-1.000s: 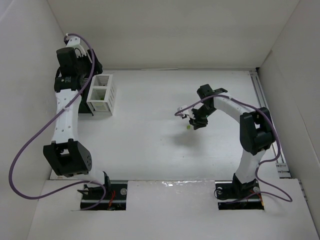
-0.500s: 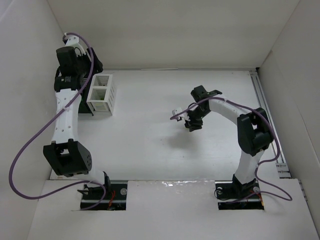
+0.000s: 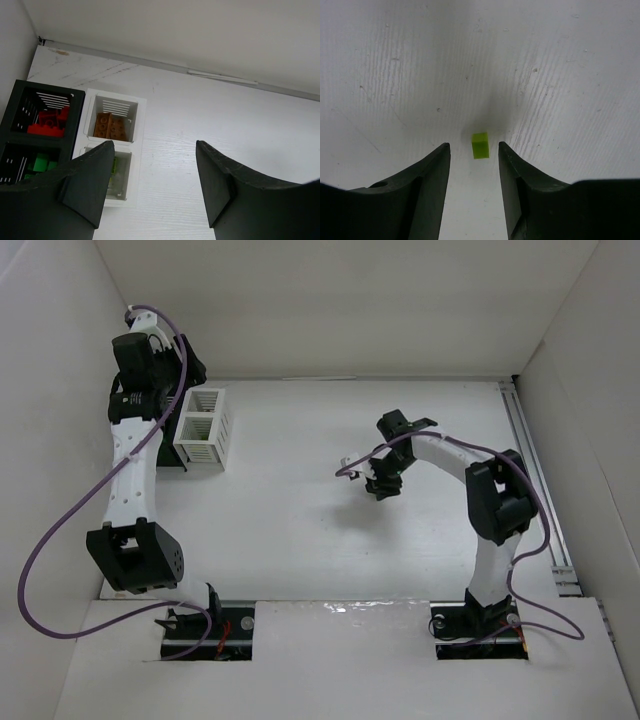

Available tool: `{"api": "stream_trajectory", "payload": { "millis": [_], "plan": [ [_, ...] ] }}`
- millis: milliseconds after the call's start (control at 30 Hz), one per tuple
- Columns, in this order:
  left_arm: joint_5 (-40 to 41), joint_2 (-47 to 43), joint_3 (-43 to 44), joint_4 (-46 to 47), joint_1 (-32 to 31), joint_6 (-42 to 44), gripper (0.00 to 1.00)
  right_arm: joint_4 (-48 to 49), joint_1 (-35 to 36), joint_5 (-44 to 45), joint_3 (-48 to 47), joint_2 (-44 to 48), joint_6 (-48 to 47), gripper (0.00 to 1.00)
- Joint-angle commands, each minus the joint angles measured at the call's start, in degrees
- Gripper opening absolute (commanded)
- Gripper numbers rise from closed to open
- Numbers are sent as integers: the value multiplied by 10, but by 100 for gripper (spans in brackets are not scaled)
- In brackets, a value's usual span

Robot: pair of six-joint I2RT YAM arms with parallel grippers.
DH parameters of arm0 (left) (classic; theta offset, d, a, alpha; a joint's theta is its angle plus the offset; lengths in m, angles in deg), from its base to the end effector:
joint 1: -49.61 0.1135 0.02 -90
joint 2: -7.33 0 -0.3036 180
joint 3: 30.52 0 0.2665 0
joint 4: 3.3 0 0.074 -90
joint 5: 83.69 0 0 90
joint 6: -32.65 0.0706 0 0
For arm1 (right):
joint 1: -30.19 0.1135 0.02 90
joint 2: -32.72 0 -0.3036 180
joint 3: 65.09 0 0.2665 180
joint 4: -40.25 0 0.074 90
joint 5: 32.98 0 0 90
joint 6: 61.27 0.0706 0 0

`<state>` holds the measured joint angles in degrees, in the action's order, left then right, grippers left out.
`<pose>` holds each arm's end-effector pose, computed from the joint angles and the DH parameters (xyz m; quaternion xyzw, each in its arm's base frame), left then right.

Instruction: Sort the legos into containers by color

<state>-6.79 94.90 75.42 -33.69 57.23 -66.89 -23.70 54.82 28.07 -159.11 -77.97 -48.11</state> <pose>0.3983 0.0371 0.4711 -0.0442 0.7742 -0.0991 0.6235 0.3536 0.1997 0.1871 -0.7601 0.5949 0.1889 0.1807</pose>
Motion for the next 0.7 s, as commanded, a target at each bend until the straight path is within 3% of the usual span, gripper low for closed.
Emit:
{"api": "stream_trajectory", "payload": {
  "millis": [0,633,667],
  "plan": [
    [-7,-6,10,24,5,-7,63,9,10,1,-27,-3,2,49],
    [-27,-7,-3,46,15,-24,64,9,10,23,-37,-43,7,49],
    [-27,-7,-3,46,15,-24,65,9,10,23,-37,-43,7,45]
  ]
}}
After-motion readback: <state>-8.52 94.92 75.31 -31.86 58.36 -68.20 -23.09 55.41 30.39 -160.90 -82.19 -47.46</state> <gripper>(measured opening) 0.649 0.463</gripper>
